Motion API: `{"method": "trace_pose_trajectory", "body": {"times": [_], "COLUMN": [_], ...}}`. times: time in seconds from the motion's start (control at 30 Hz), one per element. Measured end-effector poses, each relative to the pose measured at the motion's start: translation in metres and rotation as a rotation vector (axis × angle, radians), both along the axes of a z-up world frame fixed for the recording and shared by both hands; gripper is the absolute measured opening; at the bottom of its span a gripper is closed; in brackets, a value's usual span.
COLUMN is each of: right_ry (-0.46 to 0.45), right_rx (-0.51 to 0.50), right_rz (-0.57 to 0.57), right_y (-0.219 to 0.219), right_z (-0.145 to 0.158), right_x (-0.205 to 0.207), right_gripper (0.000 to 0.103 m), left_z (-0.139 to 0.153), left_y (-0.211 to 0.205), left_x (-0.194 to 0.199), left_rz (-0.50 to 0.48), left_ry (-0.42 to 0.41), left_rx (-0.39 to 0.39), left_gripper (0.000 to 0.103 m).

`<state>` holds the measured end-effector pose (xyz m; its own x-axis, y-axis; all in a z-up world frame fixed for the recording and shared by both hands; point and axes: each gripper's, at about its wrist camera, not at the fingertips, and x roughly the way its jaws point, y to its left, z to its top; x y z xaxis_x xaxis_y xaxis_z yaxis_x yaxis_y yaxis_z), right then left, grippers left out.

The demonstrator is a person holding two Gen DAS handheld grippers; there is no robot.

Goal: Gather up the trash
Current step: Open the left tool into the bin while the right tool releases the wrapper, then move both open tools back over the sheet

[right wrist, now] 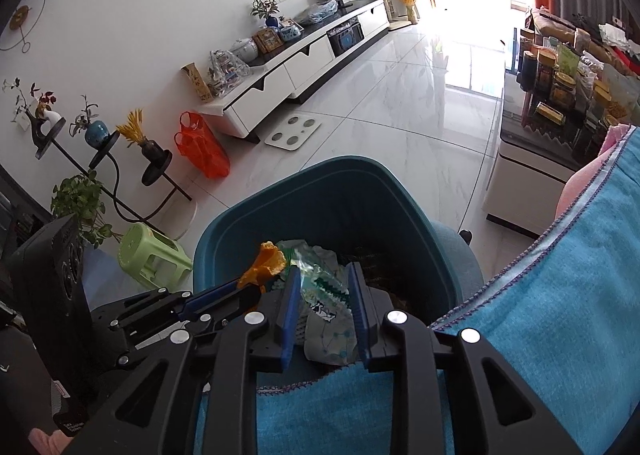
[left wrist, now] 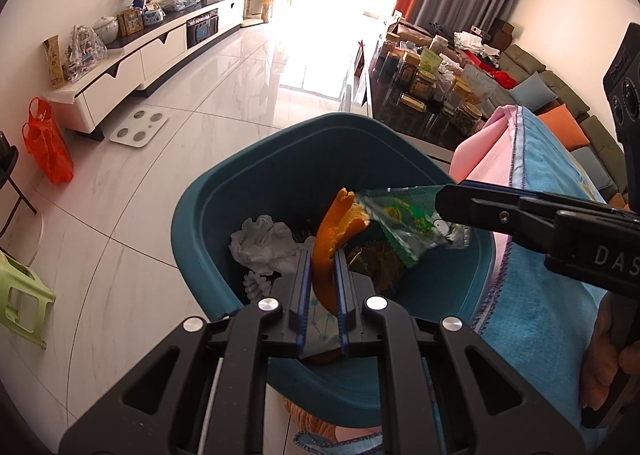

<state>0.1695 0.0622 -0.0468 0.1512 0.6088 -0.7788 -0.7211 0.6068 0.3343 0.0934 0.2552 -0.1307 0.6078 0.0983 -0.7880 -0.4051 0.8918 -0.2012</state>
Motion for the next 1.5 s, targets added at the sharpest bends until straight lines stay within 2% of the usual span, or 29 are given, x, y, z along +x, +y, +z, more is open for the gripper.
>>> {"method": "trace_pose_trajectory", "body": {"times": [0.07,0.13,0.2,0.3,0.4,0.47,0.53,0.57,0.6,0.63,0.73,0.87,1.0,1.07,1.17,1.5], "right_ry": [0.001,0.002,0.006,0.01,0.009,-0.003,-0.023,-0.034,-0.054,-0.075,-0.13,-0.216,-0.381,-0.445,-0.493,-0.646], "right_rx": [0.0,0.002,0.007,0.019,0.037,0.055,0.078,0.089,0.101,0.109,0.129,0.154,0.164,0.162,0.15,0.082], "right_rz": [-0.005,-0.01,-0.018,-0.025,-0.031,-0.04,-0.052,-0.058,-0.067,-0.072,-0.086,-0.123,-0.21,-0.273,-0.359,-0.648], "right_y": [0.001,0.0,-0.002,-0.005,-0.01,-0.018,-0.026,-0.032,-0.039,-0.046,-0.066,-0.101,-0.148,-0.174,-0.207,-0.304], "right_z": [0.0,-0.001,-0.001,-0.001,-0.001,0.002,0.007,0.009,0.012,0.015,0.024,0.038,0.054,0.059,0.058,0.053], "right_x": [0.0,0.0,0.001,0.002,0.002,-0.001,-0.005,-0.007,-0.01,-0.015,-0.026,-0.048,-0.082,-0.099,-0.115,-0.159], "right_gripper": [0.027,0.027,0.032,0.033,0.035,0.039,0.047,0.053,0.058,0.06,0.069,0.084,0.096,0.096,0.096,0.096], "left_z": [-0.003,-0.007,-0.009,-0.011,-0.009,-0.004,0.003,0.007,0.011,0.016,0.033,0.058,0.079,0.089,0.1,0.113], "left_y": [0.001,0.003,0.003,0.002,0.002,-0.001,-0.004,-0.006,-0.008,-0.011,-0.027,-0.053,-0.083,-0.1,-0.131,-0.221], "left_x": [0.002,0.004,0.005,0.006,0.003,-0.002,-0.01,-0.016,-0.021,-0.027,-0.046,-0.074,-0.092,-0.101,-0.109,-0.105], "left_rz": [0.0,0.002,0.006,0.005,0.01,0.01,0.014,0.017,0.02,0.02,0.009,-0.022,-0.023,-0.031,-0.07,-0.211], "left_ry": [0.006,0.011,0.015,0.018,0.008,-0.015,-0.042,-0.057,-0.069,-0.084,-0.141,-0.238,-0.327,-0.375,-0.425,-0.517], "left_rx": [-0.002,-0.008,-0.009,-0.007,-0.005,0.011,0.036,0.05,0.067,0.084,0.142,0.197,0.229,0.244,0.258,0.278], "left_gripper": [0.013,0.019,0.024,0.029,0.038,0.046,0.059,0.062,0.069,0.078,0.095,0.097,0.097,0.097,0.097,0.097]}}
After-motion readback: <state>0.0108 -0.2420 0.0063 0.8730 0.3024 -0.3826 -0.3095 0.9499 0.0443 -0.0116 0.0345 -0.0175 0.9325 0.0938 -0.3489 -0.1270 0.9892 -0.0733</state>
